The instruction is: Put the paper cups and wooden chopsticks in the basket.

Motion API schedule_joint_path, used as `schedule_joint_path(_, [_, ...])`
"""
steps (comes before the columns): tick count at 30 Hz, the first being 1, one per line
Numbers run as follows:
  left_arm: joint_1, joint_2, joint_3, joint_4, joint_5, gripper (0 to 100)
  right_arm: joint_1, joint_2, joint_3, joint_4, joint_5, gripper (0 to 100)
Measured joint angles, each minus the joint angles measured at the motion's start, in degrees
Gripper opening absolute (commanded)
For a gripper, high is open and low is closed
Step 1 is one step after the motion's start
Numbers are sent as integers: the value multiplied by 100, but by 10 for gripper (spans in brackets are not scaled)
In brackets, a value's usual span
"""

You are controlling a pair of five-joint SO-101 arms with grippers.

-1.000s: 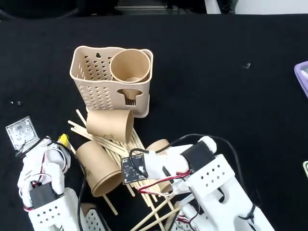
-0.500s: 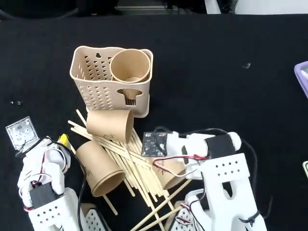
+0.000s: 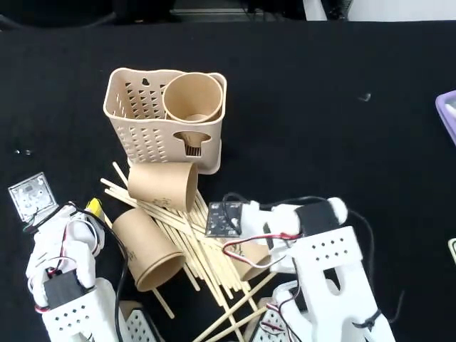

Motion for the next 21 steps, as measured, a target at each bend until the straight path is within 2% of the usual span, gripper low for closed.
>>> schedule_joint_path(5, [0, 0, 0, 0, 0, 241, -422, 0, 167, -396, -721, 196])
schedule_joint_path(9, [0, 0, 0, 0, 0, 241, -422, 0, 167, -1020, -1486, 11])
schedule_joint_path(12, [0, 0, 0, 0, 0, 241, -396, 0, 167, -1319, -1837, 18])
schedule_joint_path(16, [0, 0, 0, 0, 0, 241, 53, 0, 141, -1345, -1908, 10])
schedule_joint_path(21, [0, 0, 0, 0, 0, 241, 651, 9, -730, -853, -1934, 10])
